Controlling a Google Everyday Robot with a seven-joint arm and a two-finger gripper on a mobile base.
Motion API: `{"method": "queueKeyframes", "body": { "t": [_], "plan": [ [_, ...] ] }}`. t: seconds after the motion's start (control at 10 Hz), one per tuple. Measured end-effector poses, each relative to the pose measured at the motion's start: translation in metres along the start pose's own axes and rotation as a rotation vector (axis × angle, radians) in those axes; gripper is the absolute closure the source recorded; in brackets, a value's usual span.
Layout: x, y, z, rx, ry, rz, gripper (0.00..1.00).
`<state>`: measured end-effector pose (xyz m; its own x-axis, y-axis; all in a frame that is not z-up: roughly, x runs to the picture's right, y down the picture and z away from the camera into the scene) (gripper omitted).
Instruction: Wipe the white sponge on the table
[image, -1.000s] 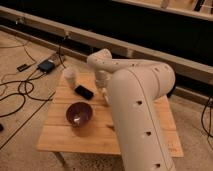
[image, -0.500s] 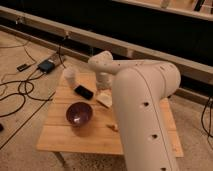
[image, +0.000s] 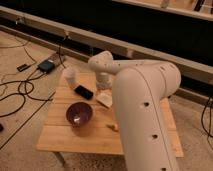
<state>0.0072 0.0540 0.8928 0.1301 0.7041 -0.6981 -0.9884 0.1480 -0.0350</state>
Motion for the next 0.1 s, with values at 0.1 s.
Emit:
{"method": "queueKeyframes", "body": {
  "t": [0.1],
  "plan": [
    [0.0001,0.0,0.0001,0.0,0.0,0.0,0.2]
  ]
}}
